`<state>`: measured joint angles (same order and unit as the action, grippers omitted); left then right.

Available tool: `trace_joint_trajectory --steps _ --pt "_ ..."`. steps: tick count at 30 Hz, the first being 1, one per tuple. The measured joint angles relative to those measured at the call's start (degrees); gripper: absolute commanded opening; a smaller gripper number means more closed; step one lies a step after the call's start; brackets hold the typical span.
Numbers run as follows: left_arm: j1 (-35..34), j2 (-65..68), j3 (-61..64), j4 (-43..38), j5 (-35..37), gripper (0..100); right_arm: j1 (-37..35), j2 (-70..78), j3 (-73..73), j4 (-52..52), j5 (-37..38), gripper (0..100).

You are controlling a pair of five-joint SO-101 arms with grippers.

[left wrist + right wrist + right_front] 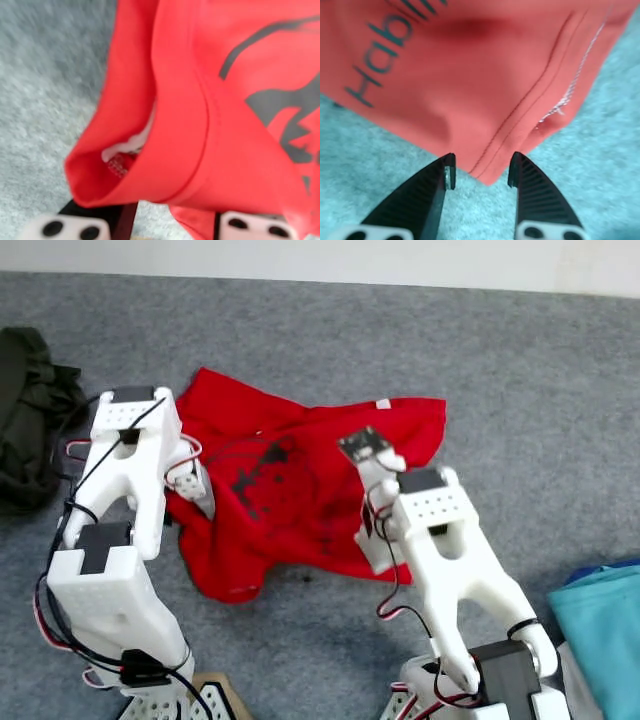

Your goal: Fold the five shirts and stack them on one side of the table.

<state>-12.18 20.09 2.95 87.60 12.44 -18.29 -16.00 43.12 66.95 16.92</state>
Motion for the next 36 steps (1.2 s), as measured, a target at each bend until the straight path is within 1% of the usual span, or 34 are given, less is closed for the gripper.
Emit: trace_joint_trajectory --steps 3,4,5,8,10,15,19,26,30,36 --pt "-0.2 0.2 -3.7 2.1 0.4 23 -0.1 -1.2 5.5 -4.5 0.0 17.9" --pt "-0.2 0.2 -4.7 3.0 0.4 23 -0.1 -1.4 6.5 -5.5 0.0 16.4" --pt "-0.1 0.2 -5.5 3.8 0.4 23 -0.1 -1.5 7.3 -6.4 0.0 13.4" --pt "-0.1 0.4 -6.4 4.7 0.4 23 0.2 -1.7 8.2 -9.4 0.0 0.0" --pt "-0.1 0.7 -6.1 4.7 0.4 23 0.2 -1.8 8.2 -10.7 0.0 2.5" --pt "-0.2 0.7 -2.5 3.4 0.5 23 2.8 -1.8 7.3 -12.0 0.0 0.6" --pt "-0.2 0.7 -0.6 1.3 0.5 23 5.9 -1.8 1.3 -12.2 0.0 0.6" --pt "-0.2 0.7 -0.4 1.1 0.6 23 10.1 -1.1 -9.7 -12.4 0.0 0.6" --pt "-0.2 0.7 -0.4 1.1 0.6 23 12.7 4.7 -13.5 -12.8 0.2 0.6" --pt "-0.2 0.7 1.0 0.4 0.6 23 15.6 16.8 -15.8 -20.1 0.2 0.8"
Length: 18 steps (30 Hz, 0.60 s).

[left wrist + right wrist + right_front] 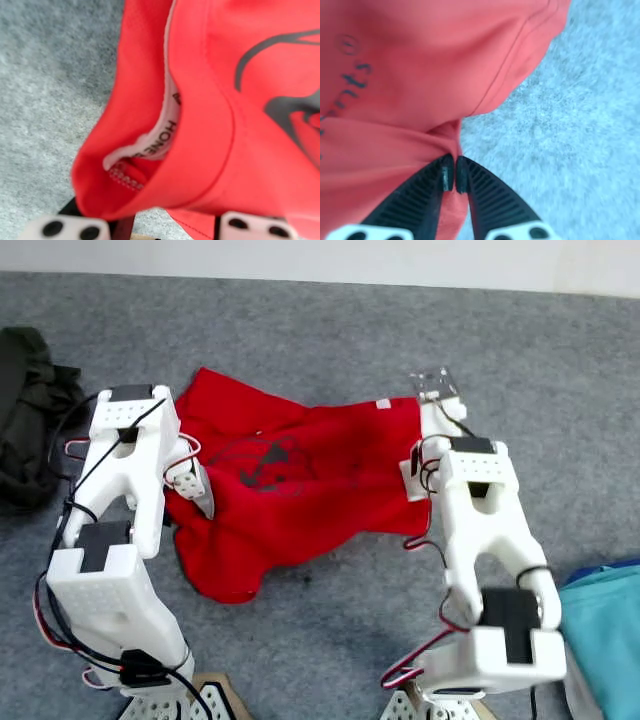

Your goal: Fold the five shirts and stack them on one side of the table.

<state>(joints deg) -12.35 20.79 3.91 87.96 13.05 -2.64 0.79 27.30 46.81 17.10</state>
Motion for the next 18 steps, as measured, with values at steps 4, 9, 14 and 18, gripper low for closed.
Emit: trace_joint_trajectory --steps 4,9,14,18 --pt "0.0 0.0 2.4 -2.3 0.0 23 0.1 2.4 0.0 -9.6 0.0 0.8" --pt "0.0 0.0 2.8 -3.0 -0.1 23 0.1 2.5 0.0 -13.8 0.0 6.4" --pt "0.0 0.0 2.8 -3.0 -0.1 23 0.1 -0.4 0.0 -10.0 0.1 26.2" --pt "0.0 0.0 2.8 -3.0 -0.1 23 0.1 -4.6 0.0 -2.0 2.9 26.3"
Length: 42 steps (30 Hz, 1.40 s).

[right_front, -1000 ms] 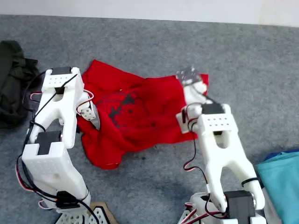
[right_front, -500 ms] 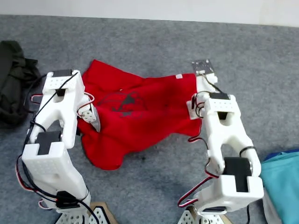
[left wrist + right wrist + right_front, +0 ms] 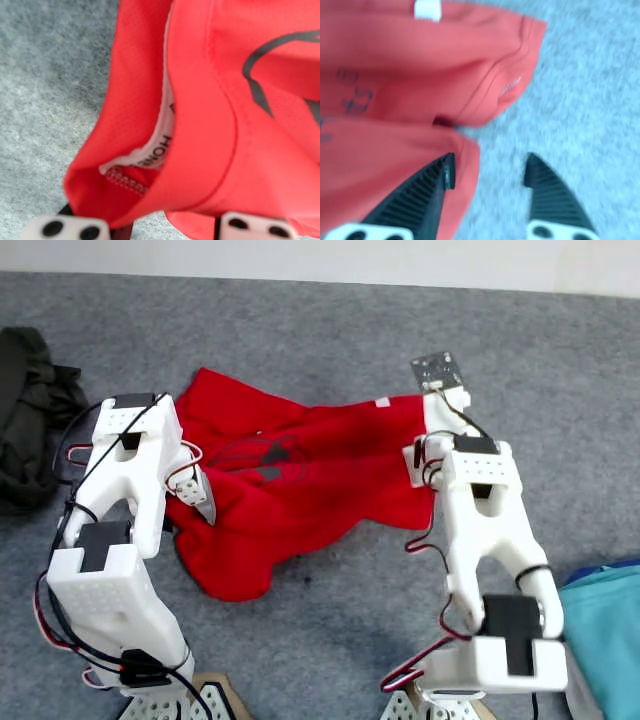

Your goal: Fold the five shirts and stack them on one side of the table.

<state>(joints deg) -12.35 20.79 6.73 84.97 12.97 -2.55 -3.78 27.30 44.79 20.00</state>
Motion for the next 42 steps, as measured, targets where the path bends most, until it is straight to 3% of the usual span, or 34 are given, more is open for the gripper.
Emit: trace_joint_trajectory --steps 5,12,21,27,42 --pt "0.0 0.0 0.1 0.0 -0.4 23 0.0 -9.1 0.0 10.2 1.2 26.3" --pt "0.0 0.0 0.4 3.4 -8.0 24 -4.8 -23.7 9.9 19.3 3.4 26.2" --pt "0.0 0.0 6.2 4.1 -13.8 45 -8.4 -38.6 27.3 19.7 3.9 26.2" --pt "0.0 0.0 8.4 4.1 -14.1 46 -8.4 -37.9 28.7 14.4 3.3 26.2" --pt "0.0 0.0 9.4 4.1 -14.1 46 -8.4 -18.5 28.8 2.0 2.4 26.2"
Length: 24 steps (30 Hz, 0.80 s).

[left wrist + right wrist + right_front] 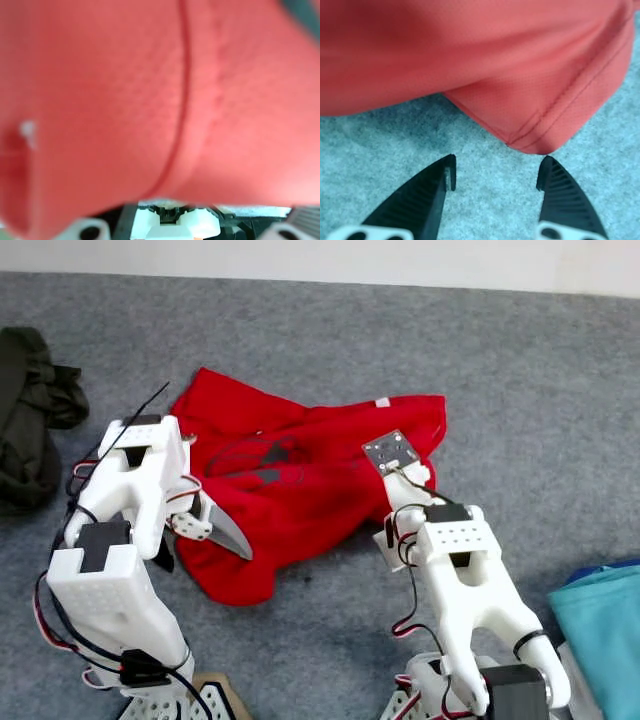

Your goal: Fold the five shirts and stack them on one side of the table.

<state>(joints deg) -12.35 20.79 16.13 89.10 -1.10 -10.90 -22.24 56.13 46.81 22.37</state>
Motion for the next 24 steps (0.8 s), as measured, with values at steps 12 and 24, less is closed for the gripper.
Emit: trace_joint_trajectory --steps 12,24 --pt "0.0 0.0 0.5 -7.0 0.0 17 0.0 0.1 0.1 -3.6 0.0 26.2" --pt "1.7 -0.3 0.5 -9.8 -0.2 15 0.1 0.1 0.1 -3.6 0.0 17.3"
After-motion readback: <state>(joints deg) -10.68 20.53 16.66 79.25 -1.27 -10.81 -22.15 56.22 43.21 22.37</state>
